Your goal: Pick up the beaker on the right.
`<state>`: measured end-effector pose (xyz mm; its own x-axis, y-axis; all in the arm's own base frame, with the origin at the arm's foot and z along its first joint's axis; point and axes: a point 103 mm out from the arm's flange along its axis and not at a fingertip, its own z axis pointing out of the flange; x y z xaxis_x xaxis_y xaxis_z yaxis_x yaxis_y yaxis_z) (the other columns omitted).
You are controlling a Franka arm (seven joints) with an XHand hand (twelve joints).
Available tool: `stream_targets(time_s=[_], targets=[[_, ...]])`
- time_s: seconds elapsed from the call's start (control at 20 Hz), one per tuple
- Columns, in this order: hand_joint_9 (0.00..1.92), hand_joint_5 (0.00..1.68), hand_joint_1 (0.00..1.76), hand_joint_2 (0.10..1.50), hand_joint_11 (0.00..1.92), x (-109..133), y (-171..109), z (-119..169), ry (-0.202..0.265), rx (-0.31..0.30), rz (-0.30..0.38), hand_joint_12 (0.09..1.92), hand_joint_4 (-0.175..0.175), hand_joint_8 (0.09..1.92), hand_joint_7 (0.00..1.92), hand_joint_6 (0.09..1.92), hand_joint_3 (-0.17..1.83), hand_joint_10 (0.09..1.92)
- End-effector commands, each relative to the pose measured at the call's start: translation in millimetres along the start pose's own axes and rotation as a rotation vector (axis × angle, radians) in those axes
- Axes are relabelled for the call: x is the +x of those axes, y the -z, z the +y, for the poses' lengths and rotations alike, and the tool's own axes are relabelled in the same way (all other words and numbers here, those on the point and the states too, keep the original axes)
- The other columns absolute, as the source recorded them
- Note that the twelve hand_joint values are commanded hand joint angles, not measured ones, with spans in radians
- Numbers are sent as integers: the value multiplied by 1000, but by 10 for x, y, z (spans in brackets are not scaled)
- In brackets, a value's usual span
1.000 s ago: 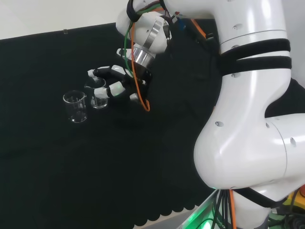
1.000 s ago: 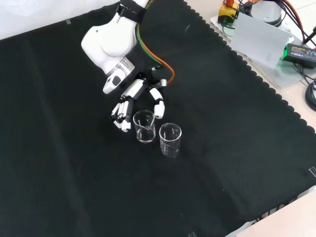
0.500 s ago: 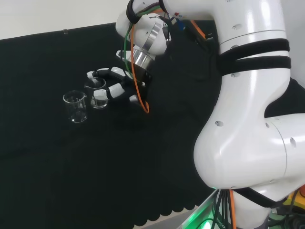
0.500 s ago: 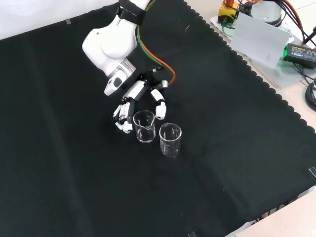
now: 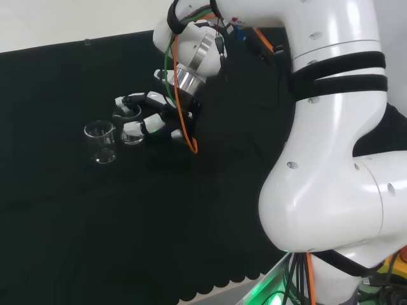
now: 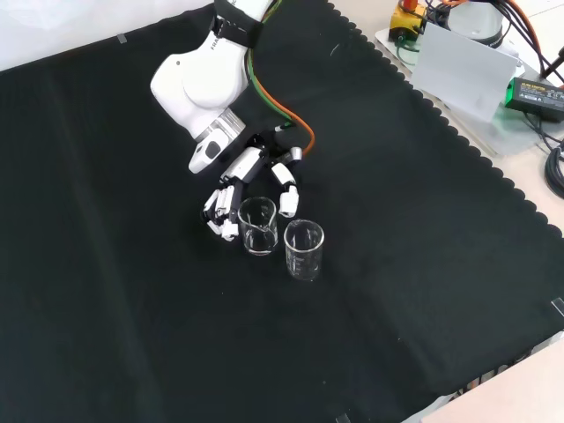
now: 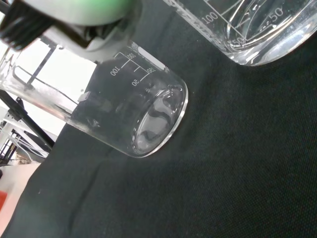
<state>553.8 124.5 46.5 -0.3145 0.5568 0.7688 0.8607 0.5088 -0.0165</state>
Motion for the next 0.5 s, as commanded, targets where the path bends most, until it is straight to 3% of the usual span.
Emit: stream_targets(time_s=[0.05,0.5], targets=[[430,469,911,469,0,-10,-3,10,-10,-3,15,1285,-55,629,406,87,708,642],[454,489,891,478,0,-20,-20,17,-10,-34,8,1312,-51,625,429,87,686,635]])
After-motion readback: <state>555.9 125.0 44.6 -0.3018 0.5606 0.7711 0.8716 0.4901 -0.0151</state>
